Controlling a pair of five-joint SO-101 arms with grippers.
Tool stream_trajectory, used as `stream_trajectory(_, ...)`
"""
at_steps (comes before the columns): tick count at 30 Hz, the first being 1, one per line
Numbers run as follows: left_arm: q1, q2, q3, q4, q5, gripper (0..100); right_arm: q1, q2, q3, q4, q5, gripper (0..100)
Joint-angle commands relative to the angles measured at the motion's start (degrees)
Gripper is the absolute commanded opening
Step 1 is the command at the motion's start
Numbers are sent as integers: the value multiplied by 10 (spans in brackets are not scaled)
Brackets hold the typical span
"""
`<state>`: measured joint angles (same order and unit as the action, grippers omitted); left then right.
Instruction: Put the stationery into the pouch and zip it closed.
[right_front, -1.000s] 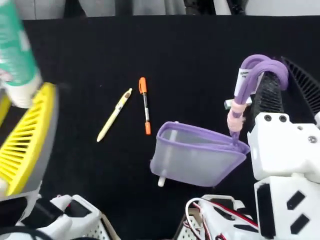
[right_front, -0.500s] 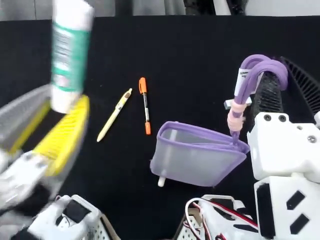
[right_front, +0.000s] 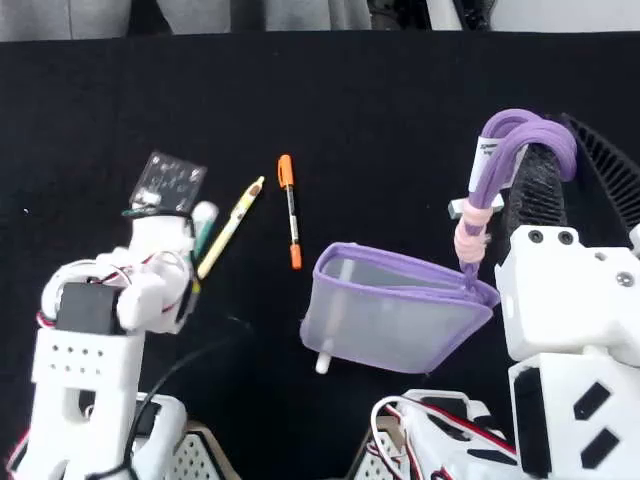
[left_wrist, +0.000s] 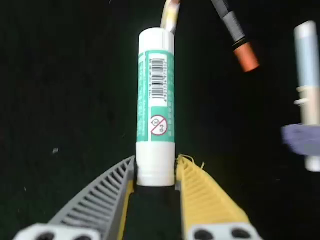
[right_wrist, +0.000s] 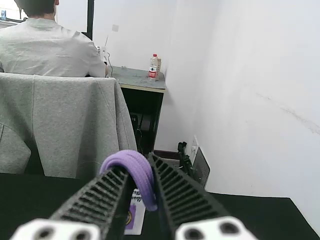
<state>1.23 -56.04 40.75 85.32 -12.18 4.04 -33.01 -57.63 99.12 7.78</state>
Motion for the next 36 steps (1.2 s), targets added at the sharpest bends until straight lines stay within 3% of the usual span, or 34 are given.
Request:
stream_trajectory(1,-80,-7,182,-151,-78,30,-5,2,-16,5,-4,11)
stream_trajectory(7,-80,-7,349,-293,-149,30,-5,2,-16,5,-3,11)
stream_trajectory(10,-81,-7,382,-314,-170,41,-3,2,-16,5,-3,11)
stream_trajectory(16,-84,-12,372,-272,-171,239,-2,-23,-13,2,-3,11)
stream_trajectory(25,-85,-7,239,-265,-161,246,-2,-31,-10,0,-2,11)
stream_trajectory(29,-80,-6,199,-312,-133,250,-2,-22,-11,0,-2,11)
stream_trajectory(36,11,94,221,-382,-108,250,-2,-22,-11,0,-2,11)
